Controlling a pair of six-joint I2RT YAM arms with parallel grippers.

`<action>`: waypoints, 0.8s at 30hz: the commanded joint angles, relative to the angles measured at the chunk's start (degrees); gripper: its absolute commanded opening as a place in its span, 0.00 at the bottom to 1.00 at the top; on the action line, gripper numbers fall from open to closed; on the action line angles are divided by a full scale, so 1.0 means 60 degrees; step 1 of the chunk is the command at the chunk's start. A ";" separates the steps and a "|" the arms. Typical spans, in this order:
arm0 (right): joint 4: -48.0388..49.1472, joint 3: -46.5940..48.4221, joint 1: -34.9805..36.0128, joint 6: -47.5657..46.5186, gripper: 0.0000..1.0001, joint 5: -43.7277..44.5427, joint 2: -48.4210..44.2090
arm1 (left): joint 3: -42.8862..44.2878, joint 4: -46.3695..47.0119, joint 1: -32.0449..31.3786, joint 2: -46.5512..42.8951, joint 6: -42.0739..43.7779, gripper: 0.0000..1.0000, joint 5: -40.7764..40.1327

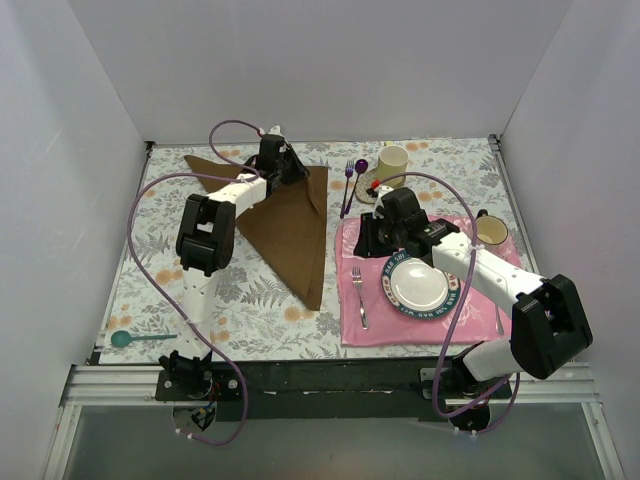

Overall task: Fold the napkin, place the utensils inside, and roll it up
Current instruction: Fold the napkin

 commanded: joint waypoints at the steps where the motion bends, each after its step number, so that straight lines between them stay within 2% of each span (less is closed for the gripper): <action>1: 0.0335 -0.0128 -0.0016 0.0062 0.38 -0.0118 -0.0114 | 0.0611 -0.0032 -0.0036 0.0123 0.0160 0.00 -0.0046; 15: 0.0291 -0.0099 -0.0031 -0.0055 0.38 -0.0031 -0.0055 | 0.1666 -0.0252 -0.0036 0.0841 -0.0104 0.00 -0.0397; 24: 0.0320 -0.0011 -0.0030 -0.0085 0.38 -0.0089 0.0091 | 0.1784 -0.0238 -0.0022 0.0899 -0.0308 0.00 -0.0734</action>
